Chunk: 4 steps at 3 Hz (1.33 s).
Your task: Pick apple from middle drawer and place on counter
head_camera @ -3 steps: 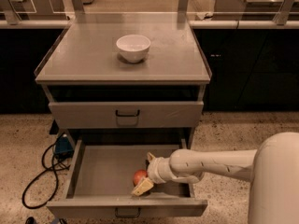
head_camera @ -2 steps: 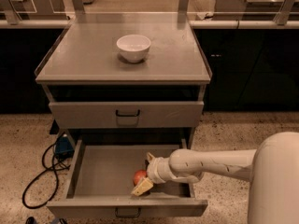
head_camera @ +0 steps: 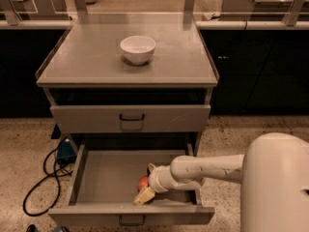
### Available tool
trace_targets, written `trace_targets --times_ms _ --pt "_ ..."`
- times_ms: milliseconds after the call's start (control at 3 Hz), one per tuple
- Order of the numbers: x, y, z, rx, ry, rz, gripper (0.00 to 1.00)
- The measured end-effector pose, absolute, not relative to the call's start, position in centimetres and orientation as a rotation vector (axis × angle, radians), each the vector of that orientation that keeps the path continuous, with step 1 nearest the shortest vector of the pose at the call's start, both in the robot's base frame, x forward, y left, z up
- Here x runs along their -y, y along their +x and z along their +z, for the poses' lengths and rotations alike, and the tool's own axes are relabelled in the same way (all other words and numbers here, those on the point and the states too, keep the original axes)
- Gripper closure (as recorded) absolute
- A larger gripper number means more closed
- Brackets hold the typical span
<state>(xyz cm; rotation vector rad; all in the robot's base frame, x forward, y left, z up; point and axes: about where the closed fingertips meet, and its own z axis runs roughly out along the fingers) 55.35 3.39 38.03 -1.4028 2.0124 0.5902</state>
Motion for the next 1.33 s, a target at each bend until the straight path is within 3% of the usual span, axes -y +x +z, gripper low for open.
trace_targets --times_ms 333,1333 --pt "-3.46 55.31 37.96 -2.012 -1.404 0.592 0.0" --pt "-3.73 54.56 38.23 -1.926 -1.418 0.754 0.66"
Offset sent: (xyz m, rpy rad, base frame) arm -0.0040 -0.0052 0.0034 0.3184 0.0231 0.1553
